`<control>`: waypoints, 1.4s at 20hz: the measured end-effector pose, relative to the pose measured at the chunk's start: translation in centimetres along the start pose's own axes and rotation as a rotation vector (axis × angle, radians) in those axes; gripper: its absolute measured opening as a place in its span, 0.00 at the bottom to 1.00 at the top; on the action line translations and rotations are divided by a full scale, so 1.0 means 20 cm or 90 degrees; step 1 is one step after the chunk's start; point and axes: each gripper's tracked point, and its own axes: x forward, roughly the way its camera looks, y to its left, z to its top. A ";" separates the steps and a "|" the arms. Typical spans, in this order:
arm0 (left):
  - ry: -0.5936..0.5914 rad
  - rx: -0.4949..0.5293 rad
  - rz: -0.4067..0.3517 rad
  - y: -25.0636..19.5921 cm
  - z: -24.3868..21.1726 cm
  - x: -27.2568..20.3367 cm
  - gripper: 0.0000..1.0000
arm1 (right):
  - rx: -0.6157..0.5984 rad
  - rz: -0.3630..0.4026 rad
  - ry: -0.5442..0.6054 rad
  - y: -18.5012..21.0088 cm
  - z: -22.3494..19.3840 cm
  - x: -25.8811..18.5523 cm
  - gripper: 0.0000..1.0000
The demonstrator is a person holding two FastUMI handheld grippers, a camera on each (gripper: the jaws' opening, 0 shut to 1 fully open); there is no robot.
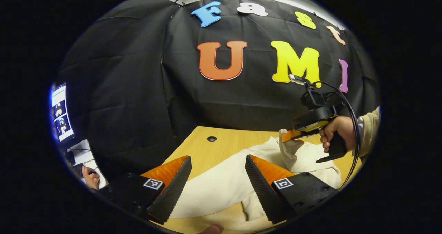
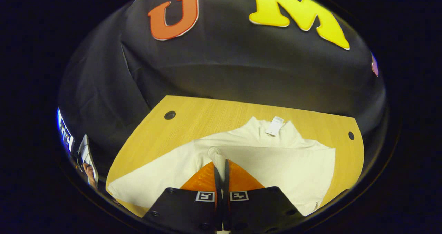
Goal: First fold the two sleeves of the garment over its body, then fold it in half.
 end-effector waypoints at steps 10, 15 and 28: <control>0.010 0.021 0.024 0.07 -0.08 -0.01 1.00 | -0.062 0.019 0.023 0.13 -0.08 0.19 0.06; 0.039 0.022 0.051 0.14 -0.16 -0.04 1.00 | -0.058 0.043 0.020 0.17 -0.06 0.11 0.30; 0.078 -0.081 0.176 0.39 -0.33 -0.13 0.99 | -0.099 0.053 -0.039 -0.01 -0.08 -0.55 0.91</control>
